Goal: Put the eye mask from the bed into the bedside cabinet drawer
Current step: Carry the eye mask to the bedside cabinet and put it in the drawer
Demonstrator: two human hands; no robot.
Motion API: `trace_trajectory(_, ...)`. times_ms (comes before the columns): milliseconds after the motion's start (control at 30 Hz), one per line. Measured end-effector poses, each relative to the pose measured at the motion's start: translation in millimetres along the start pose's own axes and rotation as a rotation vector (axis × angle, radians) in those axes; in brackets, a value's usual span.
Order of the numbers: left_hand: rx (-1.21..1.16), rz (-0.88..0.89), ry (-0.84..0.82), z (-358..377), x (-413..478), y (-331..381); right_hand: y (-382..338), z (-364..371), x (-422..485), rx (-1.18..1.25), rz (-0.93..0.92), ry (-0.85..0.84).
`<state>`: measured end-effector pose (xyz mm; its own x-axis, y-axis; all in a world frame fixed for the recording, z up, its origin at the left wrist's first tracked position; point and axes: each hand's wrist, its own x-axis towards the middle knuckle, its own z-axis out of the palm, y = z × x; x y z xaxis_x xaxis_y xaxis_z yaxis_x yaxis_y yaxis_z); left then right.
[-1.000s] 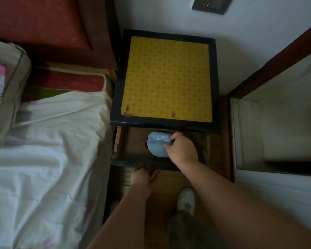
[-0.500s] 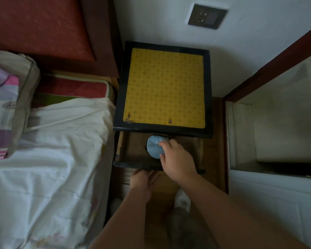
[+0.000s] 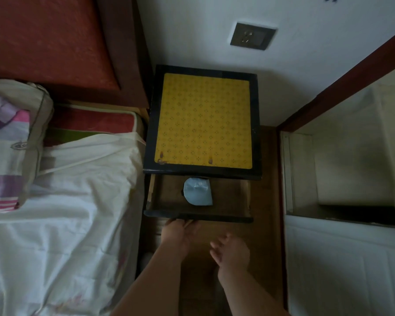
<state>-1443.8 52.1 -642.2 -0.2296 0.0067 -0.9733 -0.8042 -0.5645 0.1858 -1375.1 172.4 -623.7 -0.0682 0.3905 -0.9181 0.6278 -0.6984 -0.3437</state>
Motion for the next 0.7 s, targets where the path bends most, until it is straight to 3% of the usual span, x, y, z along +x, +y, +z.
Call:
trace_trajectory(67,0.002,0.0,-0.01,-2.5,2.8,0.7,-8.3,3.7,-3.0,0.158,0.098,-0.034)
trace_trajectory(200,-0.013,0.019,-0.038,-10.9,7.5,-1.4,-32.3,14.6,-7.3,0.366,0.104,-0.114)
trace_trajectory(700,-0.093,0.103,-0.25,50.5,24.8,51.2,-102.0,56.3,7.0,0.467,-0.005,-0.282)
